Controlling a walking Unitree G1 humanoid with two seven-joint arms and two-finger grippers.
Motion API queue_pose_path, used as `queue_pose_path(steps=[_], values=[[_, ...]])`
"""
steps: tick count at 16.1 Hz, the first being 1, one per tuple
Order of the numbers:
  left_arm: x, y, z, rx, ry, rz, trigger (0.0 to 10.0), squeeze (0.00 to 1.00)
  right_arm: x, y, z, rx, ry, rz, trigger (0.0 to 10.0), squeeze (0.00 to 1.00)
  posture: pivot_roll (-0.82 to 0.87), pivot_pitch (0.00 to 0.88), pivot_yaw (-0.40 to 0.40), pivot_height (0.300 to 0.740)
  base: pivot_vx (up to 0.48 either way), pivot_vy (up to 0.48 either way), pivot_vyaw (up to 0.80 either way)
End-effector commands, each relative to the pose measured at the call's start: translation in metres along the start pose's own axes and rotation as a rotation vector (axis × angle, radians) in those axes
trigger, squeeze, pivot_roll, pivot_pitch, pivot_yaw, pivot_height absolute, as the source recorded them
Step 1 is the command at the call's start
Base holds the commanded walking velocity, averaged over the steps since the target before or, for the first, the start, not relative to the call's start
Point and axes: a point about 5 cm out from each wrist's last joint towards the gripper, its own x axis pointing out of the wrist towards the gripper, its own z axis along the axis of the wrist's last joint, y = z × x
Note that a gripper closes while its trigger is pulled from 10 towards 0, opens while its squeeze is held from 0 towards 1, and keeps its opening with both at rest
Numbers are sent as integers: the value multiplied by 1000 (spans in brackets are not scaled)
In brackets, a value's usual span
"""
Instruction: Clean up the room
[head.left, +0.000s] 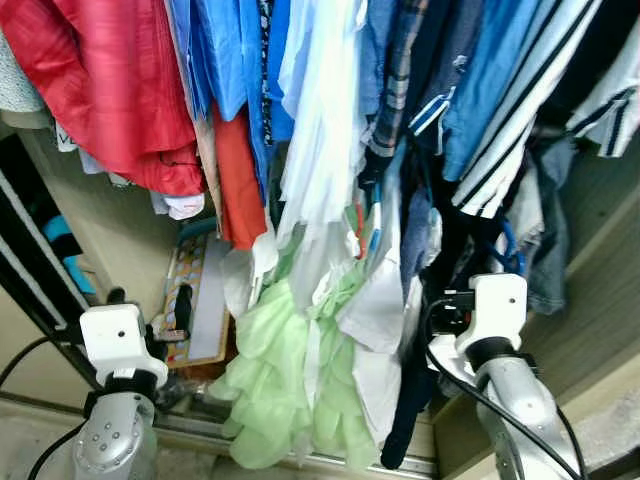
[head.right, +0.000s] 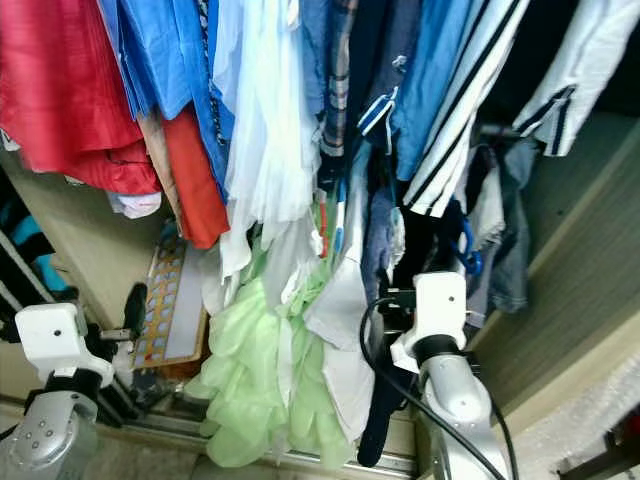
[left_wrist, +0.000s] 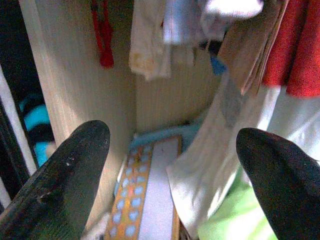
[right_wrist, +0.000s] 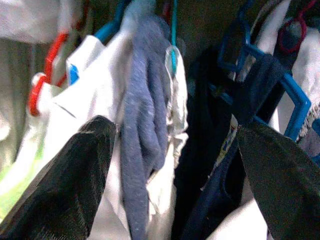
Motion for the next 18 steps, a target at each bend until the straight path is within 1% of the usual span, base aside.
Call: queue_pose_path(steps=[1, 2, 3, 5, 7, 9, 10, 11, 12, 13, 15, 16, 17, 18], values=[[3, -1, 4, 3, -26, 12, 10000, 0, 1, 0, 4, 12, -19, 1, 10000, 0, 3, 0, -70, 740, 0, 0, 0], [4, -4, 7, -17, -23, 13, 10000, 0, 3, 1, 5, 7, -17, 4, 10000, 0, 5, 0, -72, 740, 0, 0, 0], [2, -7, 7, -21, 3, -2, 10000, 0, 3, 2, 7, -42, -33, 27, 10000, 0, 5, 0, -77, 740, 0, 0, 0], [1, -11, 6, 16, 17, -43, 10000, 0, 1, 4, 5, -92, -27, 43, 10000, 0, 6, 3, -83, 740, 0, 0, 800], [2, -12, 0, 37, 33, -56, 10000, 0, 2, 7, 6, -84, -35, 57, 10000, 0, -3, 1, -84, 740, 0, 0, 800], [3, -15, -2, 38, 38, -57, 10000, 0, 3, 7, 5, -64, -35, 56, 10000, 0, -1, 0, -83, 740, 0, 0, 800], [6, -21, -4, 80, 54, -83, 10000, 0, 5, 11, 8, -53, -43, 79, 10000, 0, -7, 15, -84, 740, 0, 0, 800], [7, -21, -6, 80, 65, -83, 10000, 0, 5, 13, 8, -57, -44, 87, 10000, 0, -10, 22, -86, 740, 0, 0, 794], [7, -21, -7, 59, 71, -97, 10000, 0, 5, 14, 7, -57, -40, 91, 10000, 0, -13, 28, -86, 740, 0, 0, 794], [8, -19, -4, 52, 47, -96, 10000, 0, 3, 15, 7, -41, -35, 94, 10000, 0, -15, 33, -82, 740, 0, 0, 794], [8, -19, -3, 44, 57, -107, 10000, 0, 3, 17, 9, -29, -40, 95, 10000, 0, -12, 35, -70, 740, 0, 0, 797], [8, -20, -2, 43, 55, -128, 10000, 0, 3, 17, 9, -22, -41, 91, 10000, 0, -10, 34, -57, 740, 0, 0, 794], [10, -24, 1, 64, 34, -175, 10000, 0, 4, 16, 6, -7, -38, 66, 10000, 0, -9, 29, -32, 740, 0, 0, 794], [12, -27, 2, 70, 23, -195, 10000, 0, 4, 16, 5, 6, -37, 47, 10000, 0, -12, 28, -17, 740, 0, 0, 794]])
